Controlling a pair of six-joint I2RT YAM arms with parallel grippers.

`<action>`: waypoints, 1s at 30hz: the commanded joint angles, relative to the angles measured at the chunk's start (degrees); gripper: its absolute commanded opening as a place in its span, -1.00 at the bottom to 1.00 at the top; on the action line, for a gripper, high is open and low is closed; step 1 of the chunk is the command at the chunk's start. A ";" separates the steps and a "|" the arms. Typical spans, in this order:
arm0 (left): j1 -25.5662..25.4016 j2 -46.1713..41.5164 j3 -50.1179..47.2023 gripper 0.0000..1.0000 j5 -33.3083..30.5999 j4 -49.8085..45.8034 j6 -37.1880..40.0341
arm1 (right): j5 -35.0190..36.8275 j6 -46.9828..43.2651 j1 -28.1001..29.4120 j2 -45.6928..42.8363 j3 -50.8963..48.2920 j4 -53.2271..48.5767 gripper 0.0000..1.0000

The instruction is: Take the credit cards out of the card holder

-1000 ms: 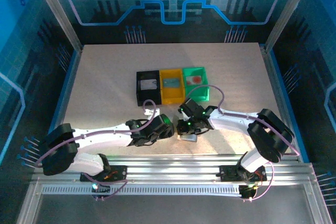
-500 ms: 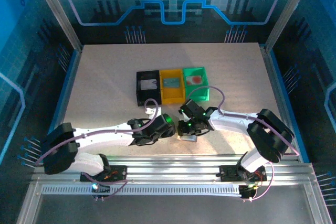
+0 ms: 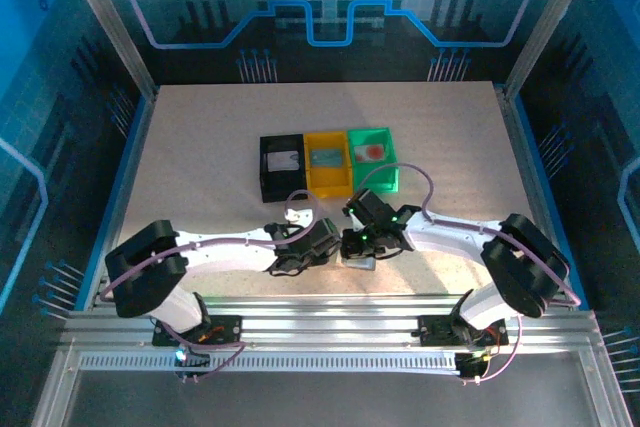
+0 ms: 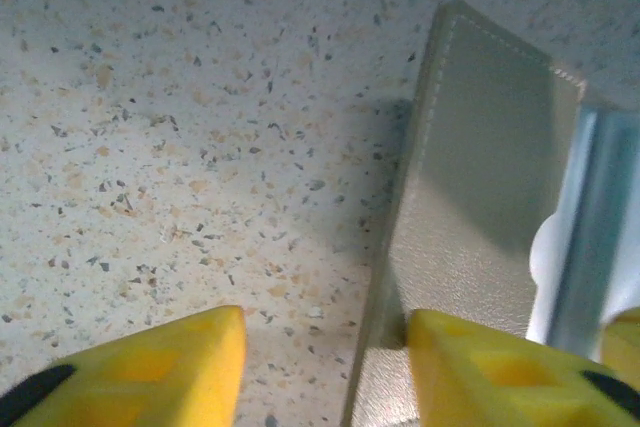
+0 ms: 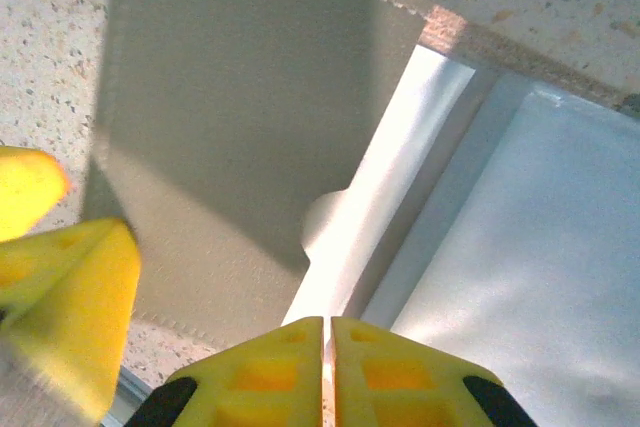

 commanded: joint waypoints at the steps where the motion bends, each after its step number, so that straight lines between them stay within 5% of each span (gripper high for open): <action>1: 0.66 2.27 0.56 -0.20 2.20 -1.63 -0.64 | 1.28 0.12 -1.15 -2.99 -1.37 -1.59 -0.79; 14: 1.82 3.49 -3.95 -0.20 6.75 3.39 -3.08 | 3.66 -0.44 -5.65 -8.28 -3.70 -7.52 -0.31; 30: -0.96 1.11 -10.49 -0.22 10.08 8.36 -8.83 | 5.27 1.95 -5.83 -5.79 -3.31 -7.56 -0.17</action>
